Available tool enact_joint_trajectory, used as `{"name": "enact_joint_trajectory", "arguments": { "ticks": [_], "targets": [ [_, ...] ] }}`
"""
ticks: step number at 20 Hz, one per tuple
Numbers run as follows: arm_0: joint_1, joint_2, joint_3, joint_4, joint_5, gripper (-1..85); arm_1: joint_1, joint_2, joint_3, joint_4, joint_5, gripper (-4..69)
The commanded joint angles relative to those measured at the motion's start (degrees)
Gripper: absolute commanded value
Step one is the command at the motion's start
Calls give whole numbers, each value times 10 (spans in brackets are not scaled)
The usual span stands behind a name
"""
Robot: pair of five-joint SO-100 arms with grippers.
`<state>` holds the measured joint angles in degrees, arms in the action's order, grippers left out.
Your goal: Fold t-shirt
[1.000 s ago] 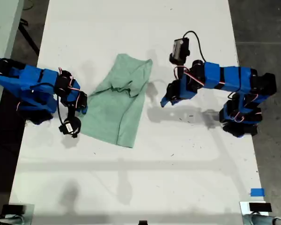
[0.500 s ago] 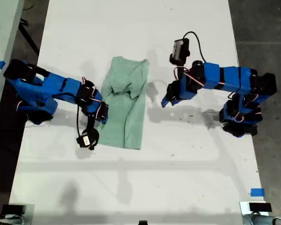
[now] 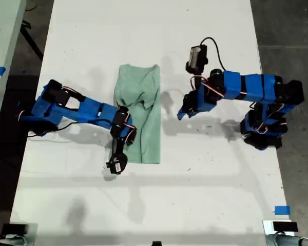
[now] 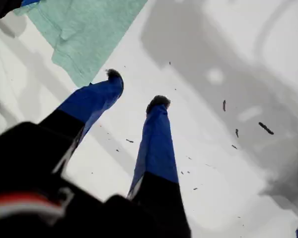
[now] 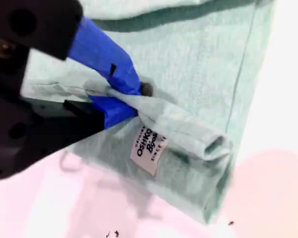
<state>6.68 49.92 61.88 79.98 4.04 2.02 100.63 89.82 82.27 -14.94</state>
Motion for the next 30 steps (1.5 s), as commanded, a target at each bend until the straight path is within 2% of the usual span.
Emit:
{"name": "enact_joint_trajectory", "arguments": {
  "ticks": [1,4,6,11,15,18,20,23,27,30],
  "targets": [
    [-29,3,-65,47,31,292,-8,46,1,-19,6,155],
    [-42,14,-134,178,48,381,-4,49,8,-27,2,154],
    [-45,62,-131,229,54,355,-2,49,9,-27,-2,154],
    [-44,198,-108,304,55,333,2,69,25,-25,-3,154],
    [-11,292,-22,312,41,337,-4,112,52,-10,4,152],
    [42,396,112,273,-3,318,-29,150,86,-16,15,155],
    [62,501,229,207,-30,273,-47,173,121,-49,20,186],
    [79,632,394,72,-54,235,-76,173,165,-122,30,236],
    [98,566,404,-4,-61,225,-108,110,182,-220,40,257],
    [103,506,397,-80,-54,228,-122,27,149,-248,54,266]
  ]
}}
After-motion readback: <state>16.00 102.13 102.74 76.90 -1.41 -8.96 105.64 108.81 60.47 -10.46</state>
